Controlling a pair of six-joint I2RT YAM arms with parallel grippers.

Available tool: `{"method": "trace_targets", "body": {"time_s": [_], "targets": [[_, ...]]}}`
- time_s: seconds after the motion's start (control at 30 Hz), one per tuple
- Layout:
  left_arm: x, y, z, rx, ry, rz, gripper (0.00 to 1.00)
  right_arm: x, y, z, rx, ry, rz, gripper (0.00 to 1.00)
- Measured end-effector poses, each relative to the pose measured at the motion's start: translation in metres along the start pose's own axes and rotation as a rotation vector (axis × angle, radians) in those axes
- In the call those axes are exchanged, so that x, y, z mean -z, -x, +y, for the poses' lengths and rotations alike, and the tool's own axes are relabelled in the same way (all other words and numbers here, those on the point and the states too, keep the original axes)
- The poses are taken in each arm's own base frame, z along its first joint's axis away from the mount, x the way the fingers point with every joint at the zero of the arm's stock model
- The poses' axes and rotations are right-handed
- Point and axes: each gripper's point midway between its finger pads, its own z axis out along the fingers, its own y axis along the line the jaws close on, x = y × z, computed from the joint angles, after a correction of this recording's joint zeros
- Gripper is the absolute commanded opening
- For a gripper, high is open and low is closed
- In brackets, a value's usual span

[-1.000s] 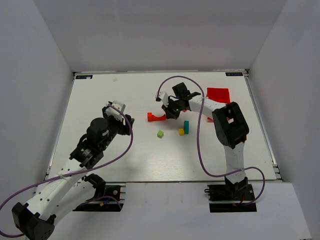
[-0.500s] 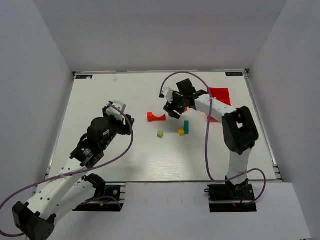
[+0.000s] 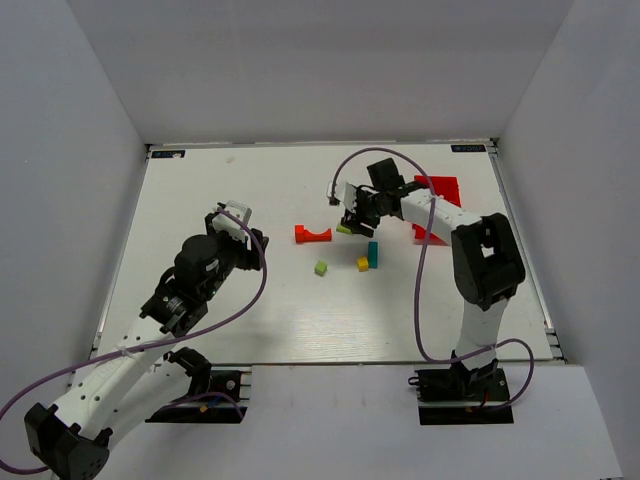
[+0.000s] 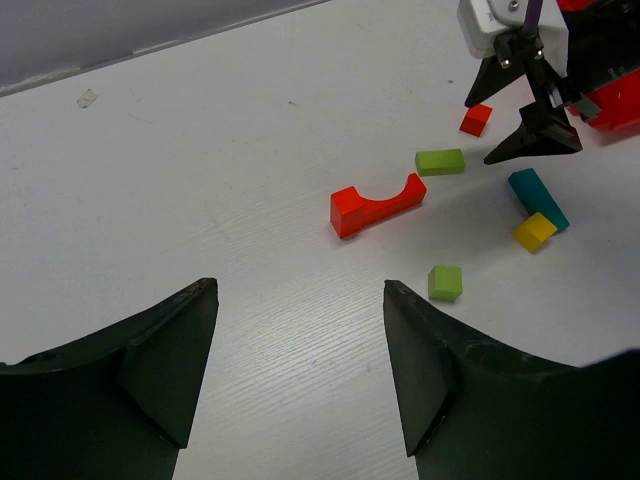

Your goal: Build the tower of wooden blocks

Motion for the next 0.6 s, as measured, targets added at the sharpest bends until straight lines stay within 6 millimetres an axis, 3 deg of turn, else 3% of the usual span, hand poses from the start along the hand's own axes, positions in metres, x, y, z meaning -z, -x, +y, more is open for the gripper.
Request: {"method": "trace_targets", "body": {"time_s": [0.17, 0.6], "targets": [[0.0, 0.0, 0.0, 0.0, 0.0, 0.0, 0.77, -0.013, -0.004, 0.0, 0.012, 0.02, 0.013, 0.75], [0.0, 0.0, 0.0, 0.0, 0.0, 0.0, 0.77, -0.046, -0.029, 0.002, -0.033, 0.043, 0.089, 0.78]]}}
